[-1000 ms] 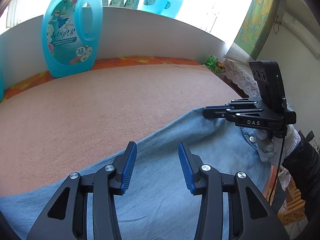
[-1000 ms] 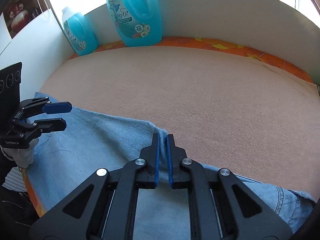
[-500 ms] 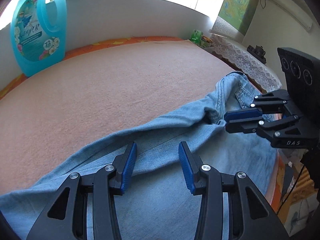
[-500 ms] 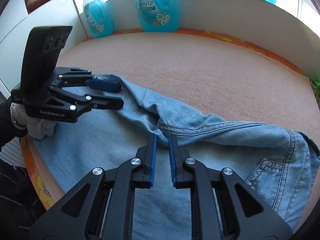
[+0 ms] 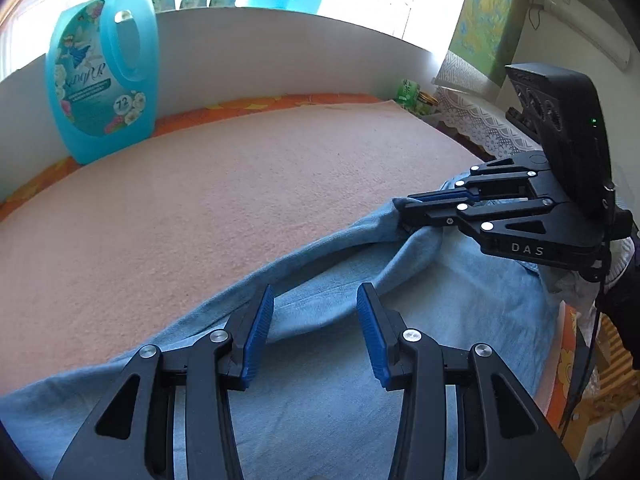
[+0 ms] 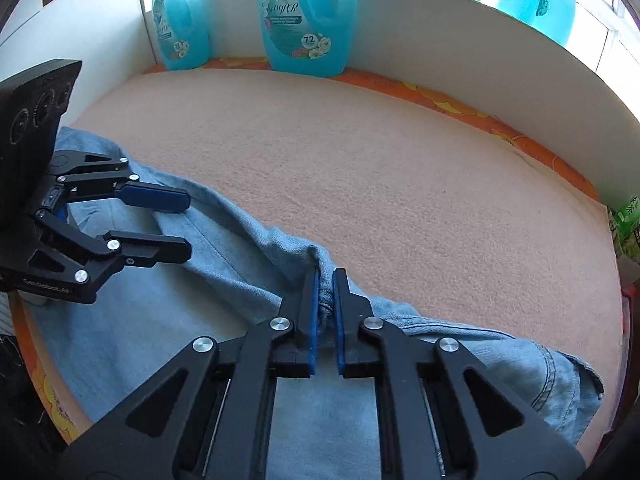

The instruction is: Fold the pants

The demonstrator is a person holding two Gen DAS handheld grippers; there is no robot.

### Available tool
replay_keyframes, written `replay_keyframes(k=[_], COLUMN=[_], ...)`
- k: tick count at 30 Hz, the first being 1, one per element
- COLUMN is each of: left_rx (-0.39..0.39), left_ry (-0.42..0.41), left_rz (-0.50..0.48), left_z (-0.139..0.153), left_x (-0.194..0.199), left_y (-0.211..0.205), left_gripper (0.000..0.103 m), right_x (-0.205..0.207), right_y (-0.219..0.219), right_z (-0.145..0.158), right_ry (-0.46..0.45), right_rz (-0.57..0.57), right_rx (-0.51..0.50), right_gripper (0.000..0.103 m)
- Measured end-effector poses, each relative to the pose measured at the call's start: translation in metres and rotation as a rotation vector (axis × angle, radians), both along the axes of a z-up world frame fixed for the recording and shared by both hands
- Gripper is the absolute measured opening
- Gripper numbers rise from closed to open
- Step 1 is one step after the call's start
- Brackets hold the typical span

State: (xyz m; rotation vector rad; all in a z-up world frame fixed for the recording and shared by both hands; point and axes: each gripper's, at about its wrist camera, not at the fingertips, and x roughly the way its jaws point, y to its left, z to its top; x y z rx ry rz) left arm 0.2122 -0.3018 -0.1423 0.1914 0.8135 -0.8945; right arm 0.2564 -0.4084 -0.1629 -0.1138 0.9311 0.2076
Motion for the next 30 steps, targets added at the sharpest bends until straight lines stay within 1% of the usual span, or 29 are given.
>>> replay_keyframes(k=[2, 5, 6, 7, 9, 12, 14, 16, 18, 21, 24, 27, 30], left_rx=[-0.020, -0.007, 0.003, 0.008, 0.015, 0.008, -0.002, -0.022, -0.035, -0.047, -0.064, -0.083, -0.113], left_ry=[-0.030, -0.050, -0.050, -0.050, -0.054, -0.051, -0.057, -0.055, -0.053, -0.057, -0.050, -0.042, -0.029], left_rz=[0.016, 0.031, 0.033, 0.035, 0.051, 0.097, 0.143, 0.195, 0.258, 0.367, 0.501, 0.655, 0.803], left_z=[0.009, 0.013, 0.013, 0.012, 0.013, 0.017, 0.022, 0.025, 0.028, 0.031, 0.034, 0.034, 0.031], left_x=[-0.003, -0.009, -0.011, -0.014, -0.020, -0.030, -0.039, -0.048, -0.058, -0.070, -0.083, -0.100, -0.118], left_y=[0.010, 0.022, 0.026, 0.031, 0.047, 0.075, 0.096, 0.121, 0.147, 0.188, 0.238, 0.292, 0.347], left_gripper=[0.042, 0.042, 0.042, 0.042, 0.042, 0.042, 0.042, 0.042, 0.042, 0.045, 0.045, 0.046, 0.046], right_x=[0.022, 0.049, 0.052, 0.050, 0.036, 0.010, -0.004, -0.009, -0.009, -0.003, 0.002, 0.002, -0.003], right_y=[-0.011, -0.030, -0.038, -0.045, -0.047, -0.033, -0.021, -0.012, -0.008, -0.012, -0.016, -0.010, -0.002], right_z=[0.002, -0.001, 0.000, 0.004, 0.012, 0.018, 0.013, 0.002, -0.009, -0.023, -0.031, -0.028, -0.015], right_ry=[-0.019, -0.021, -0.023, -0.031, -0.055, -0.068, -0.052, -0.033, -0.007, 0.032, 0.060, 0.058, 0.030], right_rz=[-0.056, -0.174, -0.212, -0.229, -0.201, -0.119, -0.080, -0.073, -0.089, -0.133, -0.162, -0.174, -0.182], right_rx=[0.006, -0.022, 0.002, 0.047, 0.132, 0.172, 0.183, 0.152, 0.116, 0.112, 0.099, 0.065, 0.097], right_gripper=[0.007, 0.011, 0.014, 0.015, 0.015, 0.015, 0.020, 0.030, 0.031, 0.032, 0.032, 0.032, 0.035])
